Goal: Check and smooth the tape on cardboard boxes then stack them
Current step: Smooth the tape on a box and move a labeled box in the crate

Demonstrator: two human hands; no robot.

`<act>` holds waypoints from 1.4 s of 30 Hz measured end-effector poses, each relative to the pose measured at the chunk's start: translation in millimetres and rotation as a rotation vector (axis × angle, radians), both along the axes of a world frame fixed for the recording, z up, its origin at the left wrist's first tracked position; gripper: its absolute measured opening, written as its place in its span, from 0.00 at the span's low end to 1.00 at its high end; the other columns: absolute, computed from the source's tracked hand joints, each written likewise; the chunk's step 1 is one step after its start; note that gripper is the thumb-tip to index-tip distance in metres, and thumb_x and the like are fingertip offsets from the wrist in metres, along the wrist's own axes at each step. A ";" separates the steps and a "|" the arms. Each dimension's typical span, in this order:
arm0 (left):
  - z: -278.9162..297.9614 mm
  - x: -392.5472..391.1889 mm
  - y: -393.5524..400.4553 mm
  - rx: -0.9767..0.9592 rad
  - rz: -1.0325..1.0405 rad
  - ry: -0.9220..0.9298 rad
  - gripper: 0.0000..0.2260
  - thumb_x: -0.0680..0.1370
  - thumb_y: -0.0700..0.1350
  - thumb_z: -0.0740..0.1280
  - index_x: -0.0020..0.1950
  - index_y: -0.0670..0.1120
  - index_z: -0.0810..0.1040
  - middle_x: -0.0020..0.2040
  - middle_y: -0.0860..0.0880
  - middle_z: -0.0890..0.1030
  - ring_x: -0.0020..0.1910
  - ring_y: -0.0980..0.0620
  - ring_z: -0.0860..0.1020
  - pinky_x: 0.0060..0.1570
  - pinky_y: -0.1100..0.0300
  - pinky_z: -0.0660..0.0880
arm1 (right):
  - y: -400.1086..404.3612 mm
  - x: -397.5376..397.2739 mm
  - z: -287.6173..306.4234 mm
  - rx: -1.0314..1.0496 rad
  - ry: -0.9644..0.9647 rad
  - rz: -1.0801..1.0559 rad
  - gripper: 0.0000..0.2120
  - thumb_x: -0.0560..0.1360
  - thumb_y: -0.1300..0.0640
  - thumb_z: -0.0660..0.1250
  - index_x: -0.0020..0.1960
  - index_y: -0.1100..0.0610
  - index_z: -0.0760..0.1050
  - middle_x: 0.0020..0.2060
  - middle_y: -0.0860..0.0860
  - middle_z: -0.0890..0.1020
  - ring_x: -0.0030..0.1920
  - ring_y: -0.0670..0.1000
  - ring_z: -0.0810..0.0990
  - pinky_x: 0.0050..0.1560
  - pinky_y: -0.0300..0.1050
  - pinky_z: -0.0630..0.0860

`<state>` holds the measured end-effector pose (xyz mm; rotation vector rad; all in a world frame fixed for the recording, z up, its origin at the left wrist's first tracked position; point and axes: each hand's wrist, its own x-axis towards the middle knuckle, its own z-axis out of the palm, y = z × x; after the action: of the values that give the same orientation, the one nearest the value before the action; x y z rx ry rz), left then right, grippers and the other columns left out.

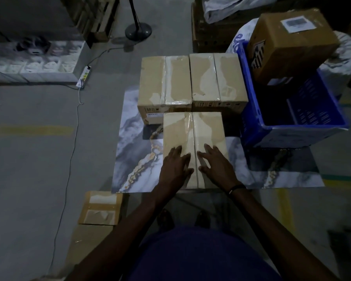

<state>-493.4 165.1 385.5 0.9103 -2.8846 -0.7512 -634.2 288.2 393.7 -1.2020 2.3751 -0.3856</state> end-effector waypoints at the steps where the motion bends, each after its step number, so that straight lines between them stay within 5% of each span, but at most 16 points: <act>1: -0.1 4.9 6.6 0.008 -0.008 0.002 0.25 0.78 0.52 0.72 0.73 0.48 0.75 0.79 0.40 0.66 0.77 0.40 0.63 0.73 0.44 0.67 | 4.9 5.1 1.0 0.010 0.001 0.004 0.29 0.81 0.52 0.68 0.79 0.47 0.63 0.82 0.50 0.56 0.82 0.54 0.51 0.76 0.49 0.62; 5: -13.4 14.2 21.4 0.002 -0.006 0.037 0.24 0.73 0.46 0.78 0.68 0.44 0.80 0.72 0.35 0.73 0.71 0.33 0.72 0.63 0.38 0.76 | 16.2 19.8 -0.1 0.003 0.052 0.026 0.28 0.83 0.54 0.65 0.80 0.48 0.62 0.82 0.51 0.55 0.82 0.56 0.51 0.79 0.51 0.59; 10: -3.3 9.2 32.7 0.024 0.003 0.014 0.23 0.80 0.48 0.70 0.75 0.46 0.73 0.79 0.39 0.65 0.79 0.37 0.61 0.74 0.43 0.64 | 17.4 30.1 3.3 -0.063 0.055 0.030 0.25 0.83 0.57 0.65 0.78 0.54 0.66 0.80 0.54 0.61 0.81 0.57 0.57 0.76 0.53 0.65; 19: -1.8 -2.8 7.0 0.051 -0.024 0.037 0.26 0.79 0.49 0.71 0.76 0.46 0.72 0.79 0.38 0.64 0.79 0.36 0.59 0.76 0.41 0.60 | 8.0 16.9 2.7 -0.126 0.107 0.061 0.26 0.82 0.56 0.66 0.78 0.59 0.66 0.79 0.57 0.65 0.79 0.57 0.62 0.78 0.55 0.62; 32: 4.9 -53.0 -35.5 0.084 -0.034 -0.146 0.34 0.76 0.54 0.73 0.80 0.53 0.63 0.83 0.43 0.54 0.82 0.38 0.49 0.76 0.32 0.55 | -27.4 -16.9 14.1 -0.036 0.193 0.042 0.25 0.81 0.52 0.66 0.75 0.57 0.68 0.76 0.56 0.68 0.74 0.57 0.68 0.69 0.52 0.70; 42: -0.1 -28.5 -29.5 0.059 -0.029 -0.171 0.33 0.78 0.55 0.71 0.80 0.55 0.62 0.84 0.45 0.51 0.82 0.41 0.48 0.76 0.35 0.55 | -10.6 -24.1 7.3 -0.029 0.173 0.025 0.25 0.80 0.51 0.69 0.75 0.56 0.71 0.77 0.55 0.69 0.74 0.56 0.68 0.71 0.54 0.70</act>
<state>-521.8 135.6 385.4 0.9880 -3.0438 -0.8031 -658.3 277.6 401.0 -1.3246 2.5051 -0.3202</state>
